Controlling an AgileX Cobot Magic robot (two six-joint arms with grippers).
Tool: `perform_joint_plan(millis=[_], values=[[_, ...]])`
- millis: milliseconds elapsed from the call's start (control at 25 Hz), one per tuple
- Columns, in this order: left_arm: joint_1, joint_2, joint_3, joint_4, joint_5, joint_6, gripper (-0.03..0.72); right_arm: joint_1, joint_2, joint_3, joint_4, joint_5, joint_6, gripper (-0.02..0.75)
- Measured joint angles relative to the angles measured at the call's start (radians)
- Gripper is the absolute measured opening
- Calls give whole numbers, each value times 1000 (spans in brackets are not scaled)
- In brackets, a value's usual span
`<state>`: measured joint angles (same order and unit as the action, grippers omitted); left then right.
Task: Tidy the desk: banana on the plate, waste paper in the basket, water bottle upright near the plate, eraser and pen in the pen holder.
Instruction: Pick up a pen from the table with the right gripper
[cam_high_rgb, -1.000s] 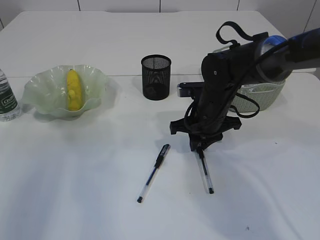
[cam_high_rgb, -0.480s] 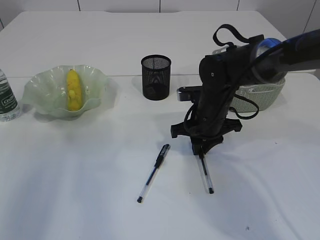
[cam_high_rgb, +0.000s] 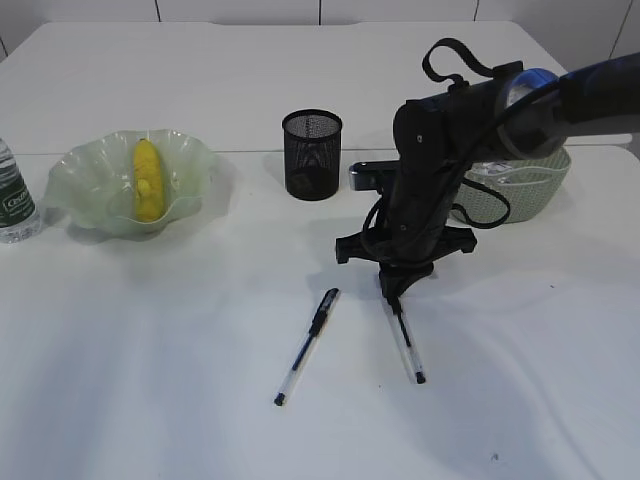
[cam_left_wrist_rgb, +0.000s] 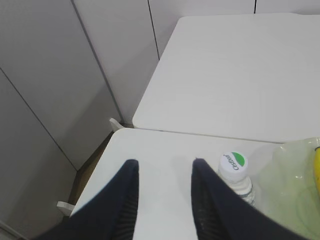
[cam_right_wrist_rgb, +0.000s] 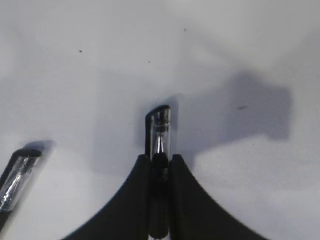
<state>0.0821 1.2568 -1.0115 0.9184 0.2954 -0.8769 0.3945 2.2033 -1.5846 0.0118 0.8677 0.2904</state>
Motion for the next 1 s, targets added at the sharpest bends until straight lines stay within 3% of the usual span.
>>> perform_joint_plan(millis=[1000], values=[[0, 0, 0, 0, 4, 0, 243, 0, 1, -2, -1, 4, -2, 36]])
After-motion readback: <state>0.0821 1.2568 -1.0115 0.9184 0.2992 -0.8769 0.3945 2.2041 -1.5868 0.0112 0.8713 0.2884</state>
